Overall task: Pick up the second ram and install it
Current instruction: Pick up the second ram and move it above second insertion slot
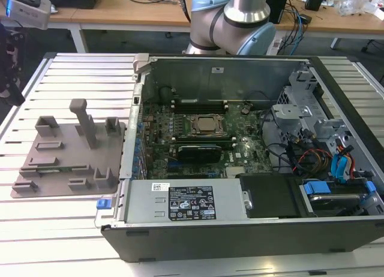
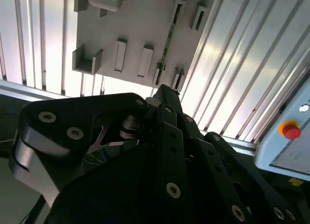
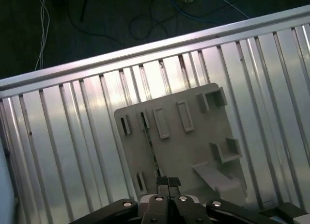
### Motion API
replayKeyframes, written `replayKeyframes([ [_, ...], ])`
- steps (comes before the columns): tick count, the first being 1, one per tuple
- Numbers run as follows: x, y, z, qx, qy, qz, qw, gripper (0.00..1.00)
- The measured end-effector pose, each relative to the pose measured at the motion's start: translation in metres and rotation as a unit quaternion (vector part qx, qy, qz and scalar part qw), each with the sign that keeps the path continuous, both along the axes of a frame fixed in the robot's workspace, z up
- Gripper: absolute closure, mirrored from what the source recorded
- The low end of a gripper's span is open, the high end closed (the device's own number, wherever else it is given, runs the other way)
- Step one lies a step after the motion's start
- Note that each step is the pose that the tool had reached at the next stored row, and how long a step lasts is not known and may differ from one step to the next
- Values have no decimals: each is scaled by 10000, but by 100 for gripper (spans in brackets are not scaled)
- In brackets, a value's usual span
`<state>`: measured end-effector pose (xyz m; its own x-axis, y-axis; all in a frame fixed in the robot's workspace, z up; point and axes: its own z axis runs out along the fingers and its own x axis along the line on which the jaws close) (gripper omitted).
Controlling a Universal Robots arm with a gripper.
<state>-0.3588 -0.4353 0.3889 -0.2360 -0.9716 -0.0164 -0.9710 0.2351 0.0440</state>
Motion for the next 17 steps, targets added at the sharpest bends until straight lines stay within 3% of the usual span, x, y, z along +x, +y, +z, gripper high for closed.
replayKeyframes([
  [3, 0, 0, 0, 0, 0, 266, 9996, 90],
  [5, 0, 0, 0, 0, 0, 505, 9987, 90],
  [9, 0, 0, 0, 0, 0, 729, 9973, 90],
  [17, 0, 0, 0, 0, 0, 1295, 9916, 90],
])
